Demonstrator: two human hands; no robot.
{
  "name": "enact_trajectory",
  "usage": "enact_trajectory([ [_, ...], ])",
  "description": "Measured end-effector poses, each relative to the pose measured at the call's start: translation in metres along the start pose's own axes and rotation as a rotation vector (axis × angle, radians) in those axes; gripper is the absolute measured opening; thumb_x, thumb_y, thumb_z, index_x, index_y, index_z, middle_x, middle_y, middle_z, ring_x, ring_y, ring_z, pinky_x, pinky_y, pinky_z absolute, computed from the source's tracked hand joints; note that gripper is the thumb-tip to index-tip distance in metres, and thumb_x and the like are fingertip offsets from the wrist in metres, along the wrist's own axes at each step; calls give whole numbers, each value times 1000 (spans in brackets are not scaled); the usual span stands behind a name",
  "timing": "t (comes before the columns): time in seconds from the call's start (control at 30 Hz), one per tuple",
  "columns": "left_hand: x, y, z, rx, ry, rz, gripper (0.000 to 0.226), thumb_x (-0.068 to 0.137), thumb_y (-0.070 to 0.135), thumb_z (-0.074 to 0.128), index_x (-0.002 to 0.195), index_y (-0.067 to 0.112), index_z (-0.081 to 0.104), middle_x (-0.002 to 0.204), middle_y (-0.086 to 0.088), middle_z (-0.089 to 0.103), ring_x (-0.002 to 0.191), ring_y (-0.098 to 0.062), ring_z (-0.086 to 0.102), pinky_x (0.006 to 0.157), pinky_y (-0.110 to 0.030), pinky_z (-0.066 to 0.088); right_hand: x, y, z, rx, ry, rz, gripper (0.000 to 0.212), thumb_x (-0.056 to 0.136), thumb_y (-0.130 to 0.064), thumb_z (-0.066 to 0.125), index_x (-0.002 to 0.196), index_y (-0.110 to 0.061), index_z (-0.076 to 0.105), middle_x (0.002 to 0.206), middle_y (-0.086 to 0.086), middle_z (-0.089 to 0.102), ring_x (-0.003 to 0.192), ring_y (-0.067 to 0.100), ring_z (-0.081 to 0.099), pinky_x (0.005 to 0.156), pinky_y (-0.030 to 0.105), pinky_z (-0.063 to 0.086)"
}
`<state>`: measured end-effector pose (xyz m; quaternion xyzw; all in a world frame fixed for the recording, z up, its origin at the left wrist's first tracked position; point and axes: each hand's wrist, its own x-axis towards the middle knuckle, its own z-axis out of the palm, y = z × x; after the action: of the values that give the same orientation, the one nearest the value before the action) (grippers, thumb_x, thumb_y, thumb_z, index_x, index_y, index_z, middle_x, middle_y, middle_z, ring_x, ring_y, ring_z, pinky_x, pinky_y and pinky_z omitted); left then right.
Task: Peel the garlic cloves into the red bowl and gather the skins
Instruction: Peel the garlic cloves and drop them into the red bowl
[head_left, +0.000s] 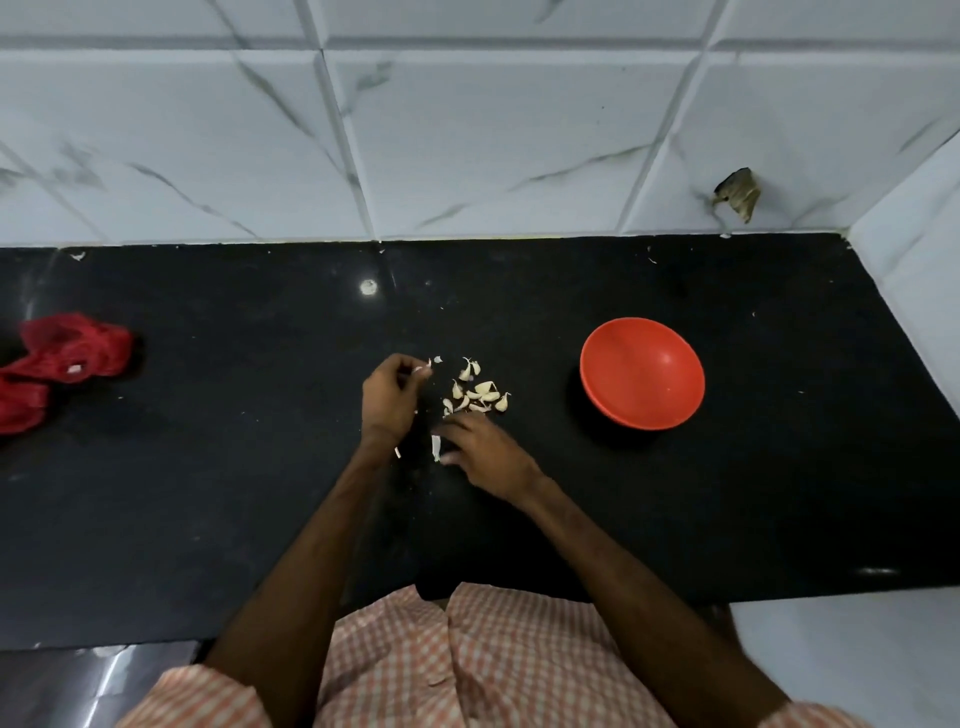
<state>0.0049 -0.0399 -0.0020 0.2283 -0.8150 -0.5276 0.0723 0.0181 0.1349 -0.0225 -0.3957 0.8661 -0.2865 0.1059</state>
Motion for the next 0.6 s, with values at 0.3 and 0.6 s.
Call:
enact_trajectory([
  [0.3, -8, -5, -17, -70, 14, -82, 15, 85, 24, 78, 90, 15, 68, 83, 1, 69, 66, -10, 65, 46, -24, 51, 16, -5, 0, -167, -116, 39, 25, 88, 9, 53, 103, -4, 67, 110, 14, 60, 107, 32, 56, 84, 47, 50],
  [0.6, -7, -19, -10, -294, -149, -245, 20, 93, -6, 61, 113, -4, 64, 91, -15, 65, 73, -17, 63, 58, -21, 58, 53, 12, -38, -52, 143, 279, 26, 96, -10, 63, 121, -10, 67, 119, 6, 62, 110, 21, 56, 93, 32, 48],
])
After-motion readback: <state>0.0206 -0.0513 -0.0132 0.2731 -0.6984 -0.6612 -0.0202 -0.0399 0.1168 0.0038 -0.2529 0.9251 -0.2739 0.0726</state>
